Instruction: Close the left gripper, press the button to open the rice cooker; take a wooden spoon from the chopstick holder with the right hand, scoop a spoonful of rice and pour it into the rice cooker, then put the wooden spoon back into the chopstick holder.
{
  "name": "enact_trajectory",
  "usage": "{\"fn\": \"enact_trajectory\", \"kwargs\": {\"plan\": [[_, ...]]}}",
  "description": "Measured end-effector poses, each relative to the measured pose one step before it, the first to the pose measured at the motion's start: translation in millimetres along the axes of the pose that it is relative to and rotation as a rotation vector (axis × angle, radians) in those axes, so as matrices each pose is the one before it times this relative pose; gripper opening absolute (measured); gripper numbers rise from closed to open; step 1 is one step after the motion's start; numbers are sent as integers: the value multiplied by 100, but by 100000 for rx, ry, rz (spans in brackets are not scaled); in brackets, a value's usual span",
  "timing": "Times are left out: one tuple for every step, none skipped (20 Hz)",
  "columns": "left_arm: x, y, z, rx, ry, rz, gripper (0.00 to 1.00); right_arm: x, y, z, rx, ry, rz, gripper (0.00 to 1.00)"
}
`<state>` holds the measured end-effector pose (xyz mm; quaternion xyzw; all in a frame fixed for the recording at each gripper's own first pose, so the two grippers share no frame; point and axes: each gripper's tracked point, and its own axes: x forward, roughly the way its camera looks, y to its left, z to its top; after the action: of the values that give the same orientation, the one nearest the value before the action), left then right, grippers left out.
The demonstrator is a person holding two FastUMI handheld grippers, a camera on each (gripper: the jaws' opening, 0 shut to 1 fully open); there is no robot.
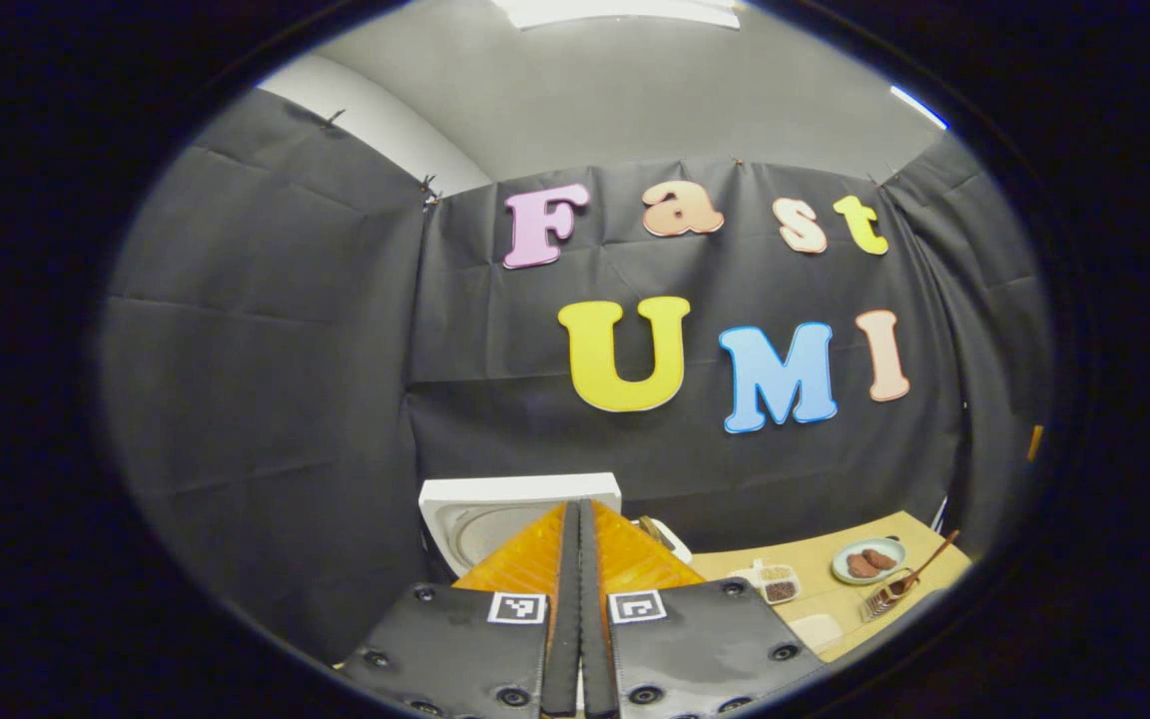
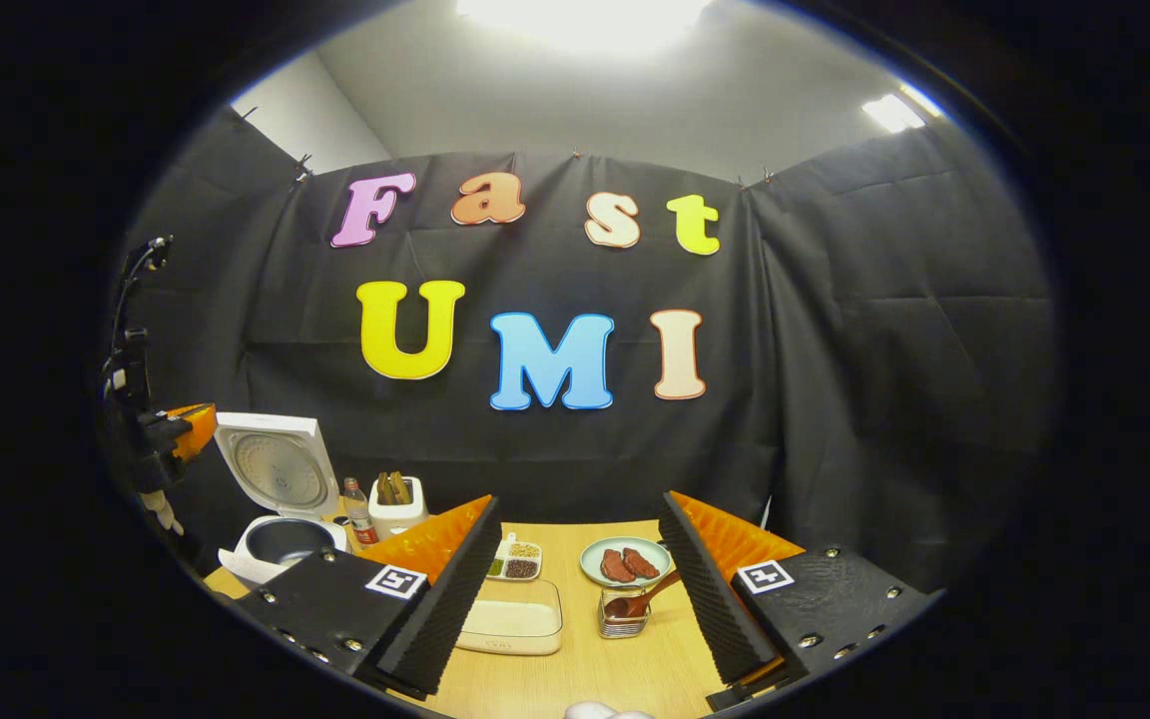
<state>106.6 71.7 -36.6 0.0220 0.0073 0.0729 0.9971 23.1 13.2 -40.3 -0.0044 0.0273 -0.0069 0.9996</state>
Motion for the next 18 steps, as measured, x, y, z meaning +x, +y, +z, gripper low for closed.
{"fn": "enact_trajectory", "kwargs": {"plan": [[-758, -245, -558, -978, 2045, -1342, 11, 32, -250, -337, 131, 419, -520, 97], [-641, 260, -462, -355, 1137, 1482, 17, 28, -177, -186, 313, -51, -335, 97], [-839, 503, -102, -1088, 1171, 1983, 32, 77, -161, -249, -40, 308, -427, 97], [-558, 0, 535, 343, -2405, 58, 47, 83, -178, -368, -118, 356, -210, 97], [-582, 32, -90, 1653, -337, 14, 54, 71, -127, -453, 184, 502, -161, 97], [-769, 99, 475, 1222, -2409, 139, 61, -21, -99, -392, 538, 441, 196, 97], [-624, -26, 847, -537, -3597, -620, 71, 65, -108, -327, 809, -453, 111, 97], [-569, -195, 1076, -1518, -3770, -1208, 80, 131, -166, -417, 1078, -39, -98, 98], [-554, -515, 544, -958, -1269, -1685, 90, 144, -69, -728, 873, 564, 222, 97], [-571, -295, 415, -276, -790, -1026, 99, 135, -158, -863, 241, 1078, 141, 97], [-442, -441, 261, 219, -764, -1717, 99, 136, -260, -819, -130, 704, -564, 97], [-491, -263, 338, 379, -750, -1128, 99, 144, -473, -225, 279, -851, -1087, 98], [31, -362, 185, -14, -309, -1550, 99, 172, -186, -137, 374, -679, -204, 94], [-196, -375, 93, -644, 311, -1227, 99, 189, -21, -569, -357, -163, 14, 98], [-110, -658, -208, -736, 871, -1609, 99, 382, -328, -717, -752, 489, -474, 97], [-77, -490, -288, -492, 1518, -915, 99, 337, -233, -615, 189, 1042, 235, 98], [-115, -138, -158, 280, 238, -481, 99, 339, -287, -737, 1170, 839, -183, 97], [-5, -138, -167, 330, 462, -559, 99, 426, -275, -583, 1334, 552, -383, 98]]}}
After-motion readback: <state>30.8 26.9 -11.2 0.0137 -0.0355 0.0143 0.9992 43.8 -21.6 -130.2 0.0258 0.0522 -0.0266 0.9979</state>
